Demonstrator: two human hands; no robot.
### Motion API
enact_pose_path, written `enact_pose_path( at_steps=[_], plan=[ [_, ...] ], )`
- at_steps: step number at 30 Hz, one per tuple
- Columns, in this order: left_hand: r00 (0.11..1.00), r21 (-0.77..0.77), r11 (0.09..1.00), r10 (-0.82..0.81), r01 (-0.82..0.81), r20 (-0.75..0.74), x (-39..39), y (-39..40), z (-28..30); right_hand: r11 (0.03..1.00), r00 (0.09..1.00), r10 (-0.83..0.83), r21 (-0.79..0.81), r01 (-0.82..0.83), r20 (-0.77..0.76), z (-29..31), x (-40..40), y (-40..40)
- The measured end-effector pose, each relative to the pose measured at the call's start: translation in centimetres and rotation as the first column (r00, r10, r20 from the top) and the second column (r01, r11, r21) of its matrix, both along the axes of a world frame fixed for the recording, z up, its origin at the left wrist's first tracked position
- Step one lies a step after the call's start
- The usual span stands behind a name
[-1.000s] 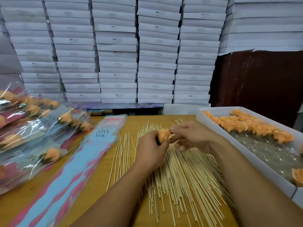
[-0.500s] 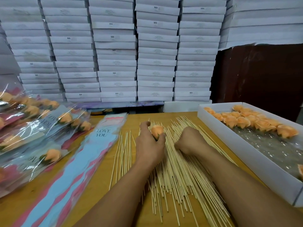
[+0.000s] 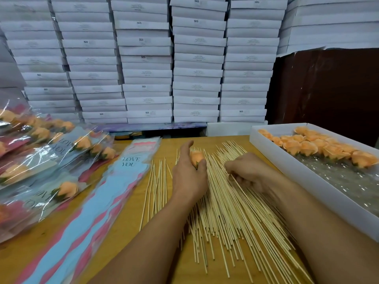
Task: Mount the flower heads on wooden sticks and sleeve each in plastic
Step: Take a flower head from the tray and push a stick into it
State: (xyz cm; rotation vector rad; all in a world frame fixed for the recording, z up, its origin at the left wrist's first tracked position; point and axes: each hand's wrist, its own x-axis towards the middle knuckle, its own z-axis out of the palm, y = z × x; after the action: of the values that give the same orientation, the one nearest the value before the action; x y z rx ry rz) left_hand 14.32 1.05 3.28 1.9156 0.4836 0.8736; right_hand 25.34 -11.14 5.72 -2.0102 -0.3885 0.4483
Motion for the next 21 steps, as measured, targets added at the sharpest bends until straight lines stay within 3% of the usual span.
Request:
enact_pose_path(
  at_steps=[3,8,14,16,18,21],
  plan=[
    [1.000,-0.024,1.000,-0.008,0.008,0.025,0.0,0.2,0.1,0.993,0.995,0.042,0.111,-0.031,-0.091,0.3,-0.8,0.1],
    [0.999,-0.092,0.996,-0.007,0.012,0.053,0.0,0.3,0.2,0.968,0.991,0.103,0.239,-0.080,-0.086,0.8,-2.6,0.7],
    [0.995,-0.218,0.975,-0.008,0.029,0.096,0.0,0.4,0.6,0.952,0.981,0.165,0.244,-0.186,0.105,0.3,-4.4,1.0],
    [0.985,-0.411,0.909,-0.001,0.072,0.172,-0.1,0.7,1.0,0.934,0.971,0.193,0.276,-0.225,0.140,0.2,-4.8,0.9],
    [0.961,-0.625,0.758,-0.008,0.185,0.275,-0.3,1.0,1.6,0.916,0.963,0.206,0.313,-0.252,0.173,0.1,-5.1,0.8],
    [0.922,-0.737,0.591,-0.027,0.327,0.387,-0.7,1.5,2.4,0.871,0.948,0.212,0.393,-0.293,0.236,0.1,-5.8,0.8]
  ],
)
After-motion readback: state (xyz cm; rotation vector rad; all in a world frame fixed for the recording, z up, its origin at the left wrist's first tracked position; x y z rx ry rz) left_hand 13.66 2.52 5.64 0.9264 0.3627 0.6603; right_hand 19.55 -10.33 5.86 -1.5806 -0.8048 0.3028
